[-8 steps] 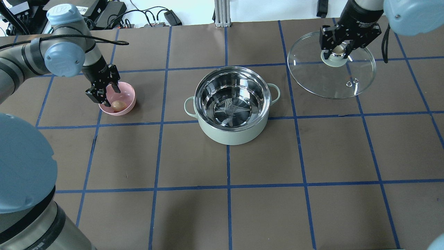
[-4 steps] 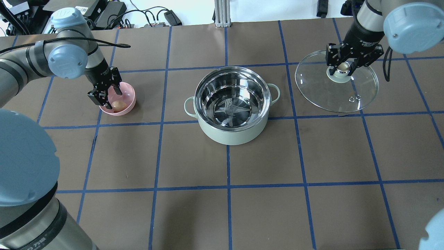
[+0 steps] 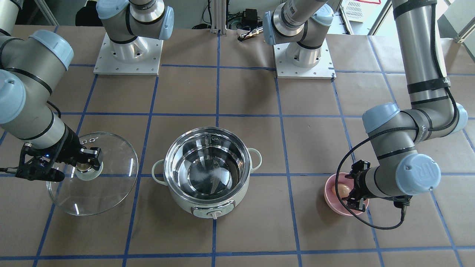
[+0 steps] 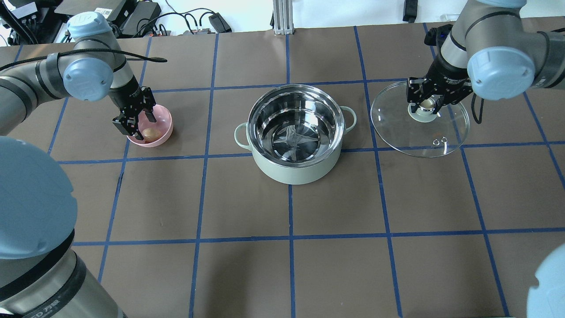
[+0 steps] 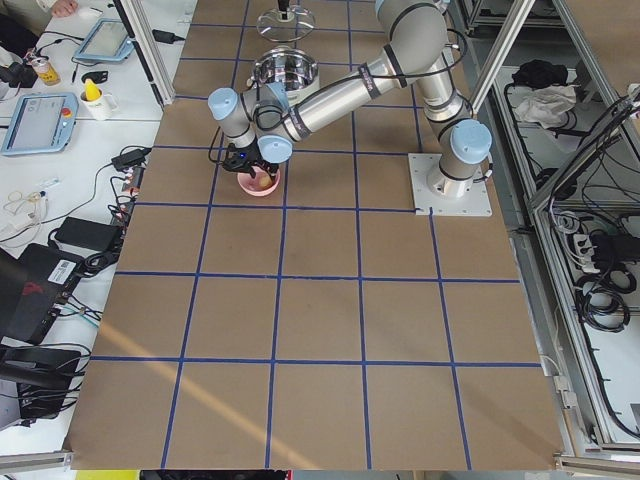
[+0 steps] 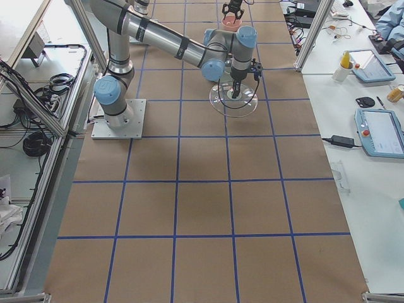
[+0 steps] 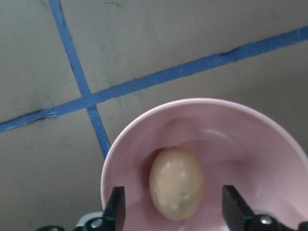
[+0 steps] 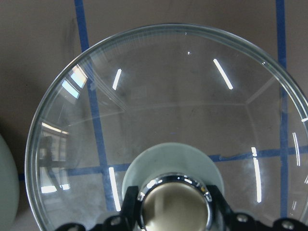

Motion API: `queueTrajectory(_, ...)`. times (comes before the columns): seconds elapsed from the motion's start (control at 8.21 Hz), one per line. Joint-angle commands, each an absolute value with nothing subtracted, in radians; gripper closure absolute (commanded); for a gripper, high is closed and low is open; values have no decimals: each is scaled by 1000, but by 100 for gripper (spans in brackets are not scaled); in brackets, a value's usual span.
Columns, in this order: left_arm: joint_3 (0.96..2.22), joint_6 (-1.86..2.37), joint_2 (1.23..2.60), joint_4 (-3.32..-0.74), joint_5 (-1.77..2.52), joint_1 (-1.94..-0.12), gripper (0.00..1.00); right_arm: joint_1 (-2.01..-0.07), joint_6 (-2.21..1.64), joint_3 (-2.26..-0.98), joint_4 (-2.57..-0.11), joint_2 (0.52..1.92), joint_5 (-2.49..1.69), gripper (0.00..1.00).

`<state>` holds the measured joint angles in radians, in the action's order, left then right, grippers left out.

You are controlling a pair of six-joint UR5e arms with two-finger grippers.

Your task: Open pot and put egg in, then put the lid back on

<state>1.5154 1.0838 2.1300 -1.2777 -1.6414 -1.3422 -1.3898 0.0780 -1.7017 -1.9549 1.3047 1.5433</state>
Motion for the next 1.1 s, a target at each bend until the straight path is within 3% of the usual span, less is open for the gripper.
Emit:
queueTrajectory(0.0, 1509, 1092, 2150, -1278, -1641, -1341, 26, -1390, 84, -1768, -2017, 1301, 1536, 100)
queueTrajectory(0.24, 1500, 1094, 2163, -1278, -1637, -1342, 43, -1390, 78, -1793, -2086, 1266, 1534, 100)
queueTrajectory(0.73, 1511, 1095, 2172, -1275, -1634, -1342, 45, -1390, 92, -1665, -1946, 1308, 1600, 100)
queueTrajectory(0.97, 1514, 1092, 2178, -1275, -1634, -1342, 45, -1393, 77, -1666, -1901, 1348, 1554, 100)
